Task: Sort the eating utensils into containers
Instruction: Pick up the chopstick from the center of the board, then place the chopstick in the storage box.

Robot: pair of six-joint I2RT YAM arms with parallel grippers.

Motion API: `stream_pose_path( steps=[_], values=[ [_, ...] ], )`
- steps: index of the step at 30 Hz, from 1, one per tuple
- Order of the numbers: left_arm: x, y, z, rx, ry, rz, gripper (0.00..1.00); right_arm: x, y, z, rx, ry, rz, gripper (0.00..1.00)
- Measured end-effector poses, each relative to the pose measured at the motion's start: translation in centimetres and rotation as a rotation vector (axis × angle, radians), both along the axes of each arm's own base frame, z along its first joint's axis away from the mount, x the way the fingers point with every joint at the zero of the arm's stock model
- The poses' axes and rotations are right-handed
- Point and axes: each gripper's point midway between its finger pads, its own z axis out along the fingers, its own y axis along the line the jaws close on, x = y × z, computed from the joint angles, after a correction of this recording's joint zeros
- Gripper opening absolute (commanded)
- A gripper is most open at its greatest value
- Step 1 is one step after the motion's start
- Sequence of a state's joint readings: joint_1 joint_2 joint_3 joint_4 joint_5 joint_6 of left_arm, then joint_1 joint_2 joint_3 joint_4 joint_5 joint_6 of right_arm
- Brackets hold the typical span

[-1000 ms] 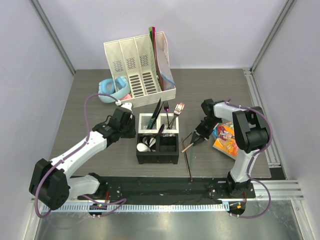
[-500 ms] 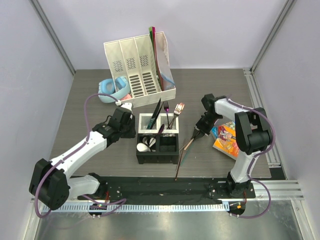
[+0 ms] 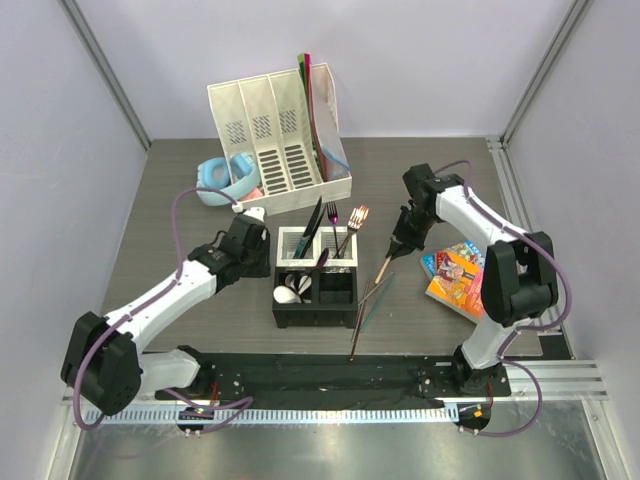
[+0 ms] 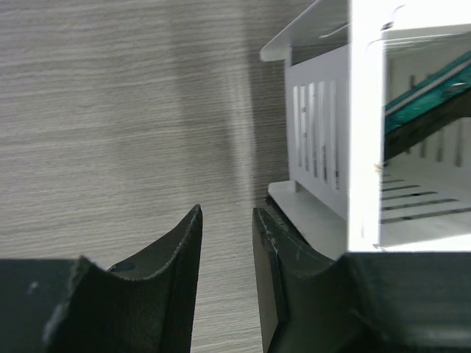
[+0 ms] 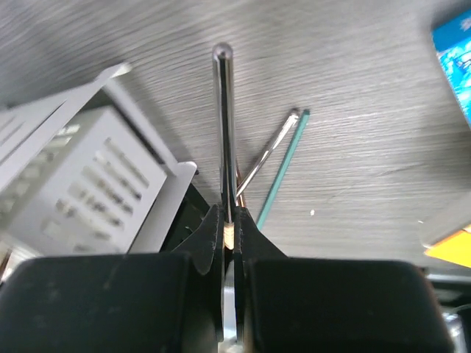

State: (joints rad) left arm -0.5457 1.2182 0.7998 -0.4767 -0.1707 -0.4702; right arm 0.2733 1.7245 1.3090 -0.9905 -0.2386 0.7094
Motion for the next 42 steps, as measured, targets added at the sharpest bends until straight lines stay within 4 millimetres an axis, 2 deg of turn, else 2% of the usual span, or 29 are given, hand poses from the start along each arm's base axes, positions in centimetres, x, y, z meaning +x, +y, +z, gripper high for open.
stream_pose_path(
  steps=[6,10,14,19,25,38,42],
  values=[
    [0.2,0.6,-2.4,0.057,0.085,0.038,0.32,-0.2,0.7,5.3,-0.044,-0.246,0.127,0.01],
    [0.6,0.6,-4.0,0.088,0.149,0.054,0.33,-0.2,1.5,10.2,-0.042,-0.438,0.18,0.01],
    [1.3,0.1,-4.7,0.088,0.194,0.049,0.3,-0.8,2.7,12.5,-0.028,-0.547,0.226,0.01],
    [1.5,-1.0,-6.1,0.085,0.286,0.024,0.29,-2.3,4.5,11.3,-0.011,-0.564,0.289,0.01],
    [1.8,-1.6,-5.9,0.065,0.304,0.013,0.28,-3.2,6.5,10.1,0.006,-0.561,0.345,0.01],
    [1.7,-2.0,-6.0,0.035,0.326,-0.002,0.28,-4.1,8.1,9.3,-0.022,-0.567,0.416,0.01],
    [1.8,-2.1,-6.0,0.034,0.327,-0.004,0.28,-4.1,8.3,10.3,-0.016,-0.575,0.416,0.01]
  ],
)
